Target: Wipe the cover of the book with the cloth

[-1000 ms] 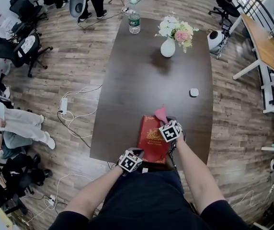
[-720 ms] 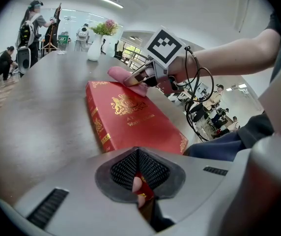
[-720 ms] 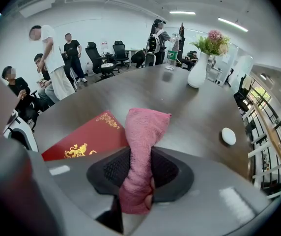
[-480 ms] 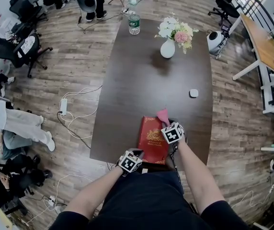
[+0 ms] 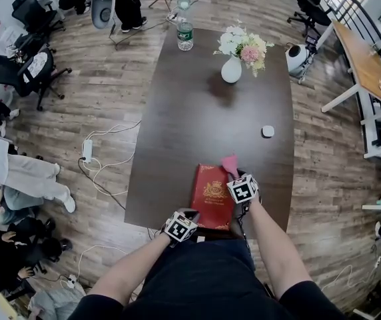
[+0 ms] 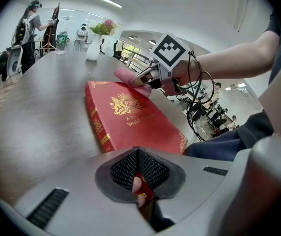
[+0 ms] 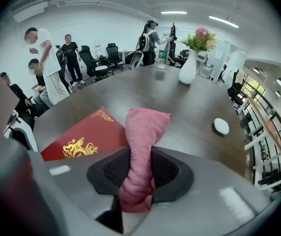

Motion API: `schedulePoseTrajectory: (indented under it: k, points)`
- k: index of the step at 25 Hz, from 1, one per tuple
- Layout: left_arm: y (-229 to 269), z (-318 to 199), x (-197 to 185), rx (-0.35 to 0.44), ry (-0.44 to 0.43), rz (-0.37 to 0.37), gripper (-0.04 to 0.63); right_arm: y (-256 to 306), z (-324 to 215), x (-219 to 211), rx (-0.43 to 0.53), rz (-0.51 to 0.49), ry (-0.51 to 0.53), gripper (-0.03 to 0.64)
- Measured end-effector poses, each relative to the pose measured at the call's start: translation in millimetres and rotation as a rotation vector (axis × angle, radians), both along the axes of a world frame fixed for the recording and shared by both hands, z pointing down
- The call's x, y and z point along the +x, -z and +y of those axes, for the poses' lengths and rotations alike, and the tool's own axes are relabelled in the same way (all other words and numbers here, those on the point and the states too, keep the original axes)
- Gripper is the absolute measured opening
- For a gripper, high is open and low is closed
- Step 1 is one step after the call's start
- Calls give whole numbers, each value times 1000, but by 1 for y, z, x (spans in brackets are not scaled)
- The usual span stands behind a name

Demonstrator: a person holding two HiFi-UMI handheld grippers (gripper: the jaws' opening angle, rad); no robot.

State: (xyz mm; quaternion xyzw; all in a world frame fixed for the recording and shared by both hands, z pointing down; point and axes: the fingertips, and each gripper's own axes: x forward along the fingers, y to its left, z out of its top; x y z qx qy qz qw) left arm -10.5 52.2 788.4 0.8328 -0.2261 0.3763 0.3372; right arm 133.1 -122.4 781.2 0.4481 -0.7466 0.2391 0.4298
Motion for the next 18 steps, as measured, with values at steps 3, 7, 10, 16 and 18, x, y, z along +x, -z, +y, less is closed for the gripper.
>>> schedulePoseTrajectory:
  k: [3, 7, 10, 16, 18]
  points:
    - [0, 0, 0, 1, -6, -2, -5, -1, 3, 4, -5, -2, -16, 118]
    - [-1, 0, 0, 2, -10, 0, -5, -2, 6, 7, -7, -8, -33, 118]
    - [0, 1, 0, 3, -11, -2, -5, -1, 9, 11, -10, -6, -43, 118]
    - [8, -5, 1, 19, -14, -8, -5, 0, 14, 16, -19, 12, -42, 118]
    - [9, -5, 1, 23, -17, -10, -5, 1, 15, 18, -18, 17, -48, 118]
